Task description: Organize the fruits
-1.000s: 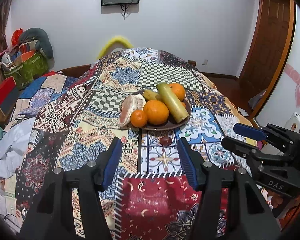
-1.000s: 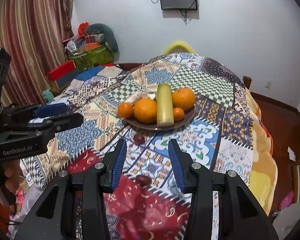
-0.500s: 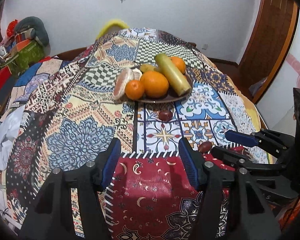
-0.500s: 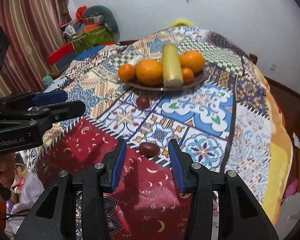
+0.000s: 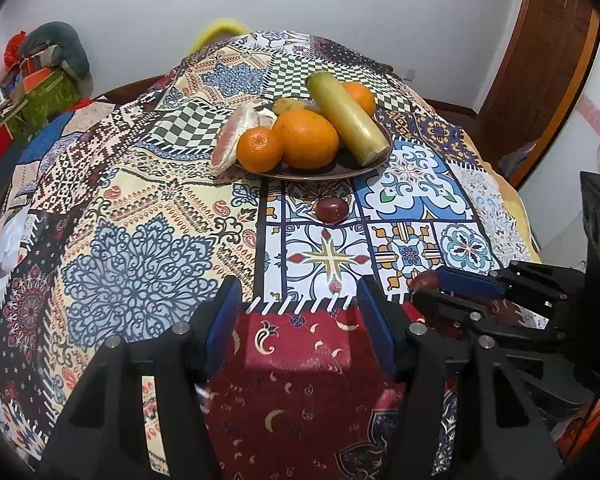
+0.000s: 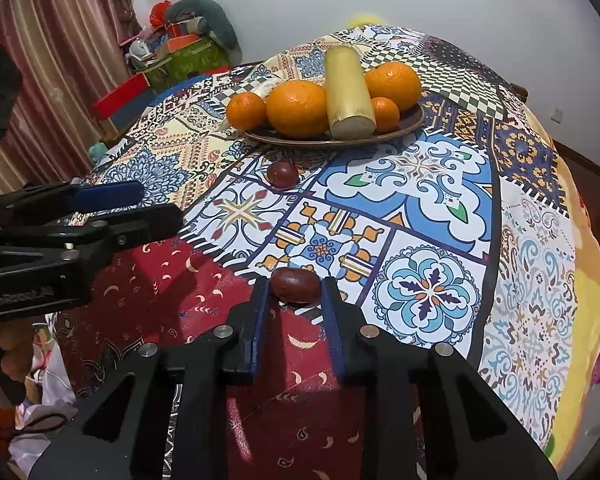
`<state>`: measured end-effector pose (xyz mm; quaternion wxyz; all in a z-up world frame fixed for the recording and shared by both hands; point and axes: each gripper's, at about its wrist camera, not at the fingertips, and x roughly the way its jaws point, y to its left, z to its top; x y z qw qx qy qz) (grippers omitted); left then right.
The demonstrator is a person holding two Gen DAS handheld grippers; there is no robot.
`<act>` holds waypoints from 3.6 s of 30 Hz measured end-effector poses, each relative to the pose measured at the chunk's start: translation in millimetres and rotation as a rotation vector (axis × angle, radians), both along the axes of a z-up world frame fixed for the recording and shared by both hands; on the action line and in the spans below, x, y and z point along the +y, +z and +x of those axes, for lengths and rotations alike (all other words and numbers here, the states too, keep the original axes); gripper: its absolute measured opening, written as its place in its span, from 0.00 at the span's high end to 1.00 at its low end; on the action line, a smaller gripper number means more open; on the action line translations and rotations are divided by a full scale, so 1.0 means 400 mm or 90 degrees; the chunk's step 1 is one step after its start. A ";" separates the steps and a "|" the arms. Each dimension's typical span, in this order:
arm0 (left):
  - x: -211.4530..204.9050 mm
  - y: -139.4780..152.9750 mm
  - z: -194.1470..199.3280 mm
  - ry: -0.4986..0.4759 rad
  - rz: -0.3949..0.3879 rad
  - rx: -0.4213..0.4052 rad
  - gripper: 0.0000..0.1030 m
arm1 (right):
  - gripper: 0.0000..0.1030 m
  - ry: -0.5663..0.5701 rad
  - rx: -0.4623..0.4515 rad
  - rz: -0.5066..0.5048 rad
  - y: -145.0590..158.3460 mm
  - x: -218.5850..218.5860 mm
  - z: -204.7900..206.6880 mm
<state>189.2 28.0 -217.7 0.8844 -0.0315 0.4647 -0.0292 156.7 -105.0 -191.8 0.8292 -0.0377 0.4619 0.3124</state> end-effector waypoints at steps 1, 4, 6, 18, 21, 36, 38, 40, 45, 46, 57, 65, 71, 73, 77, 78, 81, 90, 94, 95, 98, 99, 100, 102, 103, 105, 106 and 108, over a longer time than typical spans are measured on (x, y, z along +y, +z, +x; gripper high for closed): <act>-0.002 -0.002 0.005 -0.001 0.000 0.001 0.42 | 0.78 0.000 0.001 0.002 0.001 0.000 0.001; -0.008 -0.009 0.025 -0.007 -0.007 0.004 0.42 | 0.78 -0.006 -0.003 0.010 0.010 -0.008 0.009; -0.013 -0.014 0.042 -0.012 -0.009 0.006 0.43 | 0.78 -0.012 -0.011 0.013 0.021 -0.018 0.017; -0.057 -0.060 0.161 -0.036 -0.008 0.029 0.59 | 0.78 -0.064 -0.040 0.037 0.059 -0.089 0.091; -0.064 -0.071 0.189 -0.040 -0.009 0.035 0.59 | 0.78 -0.070 -0.037 0.045 0.057 -0.099 0.107; -0.047 -0.051 0.197 -0.025 -0.008 0.006 0.72 | 0.78 -0.063 -0.044 0.059 0.060 -0.096 0.150; -0.046 -0.028 0.192 -0.024 -0.005 -0.011 0.72 | 0.78 -0.062 -0.050 0.059 0.064 -0.093 0.164; -0.043 -0.006 0.190 -0.022 -0.005 -0.027 0.72 | 0.78 -0.061 -0.057 0.060 0.071 -0.089 0.177; -0.034 0.018 0.206 -0.012 -0.003 -0.046 0.72 | 0.78 -0.060 -0.077 0.057 0.085 -0.071 0.213; -0.031 0.016 0.210 -0.010 -0.004 -0.045 0.72 | 0.78 -0.060 -0.078 0.056 0.085 -0.069 0.220; -0.014 -0.017 0.236 0.007 -0.012 -0.032 0.72 | 0.78 -0.054 -0.058 0.052 0.051 -0.036 0.296; -0.017 -0.024 0.240 0.003 -0.007 -0.034 0.72 | 0.77 -0.037 -0.046 0.044 0.036 -0.020 0.305; -0.018 -0.035 0.246 0.002 -0.010 -0.023 0.70 | 0.77 -0.030 -0.053 0.024 0.033 -0.010 0.307; -0.020 -0.035 0.245 -0.001 -0.013 -0.023 0.68 | 0.75 -0.030 -0.044 0.025 0.028 -0.012 0.315; -0.025 -0.033 0.242 -0.005 -0.007 -0.024 0.67 | 0.69 -0.042 -0.042 0.027 0.025 -0.020 0.318; -0.025 -0.032 0.242 -0.005 -0.007 -0.025 0.67 | 0.69 -0.041 -0.043 0.028 0.027 -0.021 0.318; -0.027 -0.019 0.233 -0.006 -0.008 -0.031 0.67 | 0.68 -0.046 -0.054 0.030 0.044 -0.028 0.313; -0.026 0.115 0.165 0.002 0.001 -0.110 0.67 | 0.68 -0.071 -0.117 0.066 0.168 -0.070 0.254; -0.022 0.210 0.108 0.015 -0.001 -0.170 0.67 | 0.68 -0.083 -0.169 0.097 0.264 -0.096 0.200; -0.022 0.235 0.090 0.018 -0.001 -0.187 0.67 | 0.68 -0.086 -0.180 0.104 0.285 -0.101 0.187; -0.023 0.305 0.040 0.024 0.001 -0.236 0.67 | 0.68 -0.092 -0.223 0.134 0.364 -0.120 0.131; -0.024 0.330 0.020 0.027 0.006 -0.254 0.67 | 0.68 -0.094 -0.234 0.141 0.382 -0.125 0.115; -0.027 0.355 -0.003 0.030 0.011 -0.273 0.67 | 0.68 -0.096 -0.248 0.149 0.403 -0.129 0.095; -0.037 0.396 -0.047 0.032 0.016 -0.305 0.67 | 0.68 -0.097 -0.277 0.162 0.448 -0.135 0.051; -0.040 0.411 -0.064 0.033 0.017 -0.318 0.67 | 0.68 -0.098 -0.288 0.166 0.463 -0.138 0.034; -0.045 0.448 -0.108 0.035 0.022 -0.348 0.67 | 0.68 -0.098 -0.313 0.172 0.494 -0.141 -0.005; -0.048 0.463 -0.129 0.036 0.025 -0.362 0.67 | 0.68 -0.099 -0.326 0.174 0.508 -0.140 -0.024; -0.052 0.492 -0.171 0.038 0.027 -0.387 0.65 | 0.67 -0.102 -0.349 0.179 0.534 -0.141 -0.064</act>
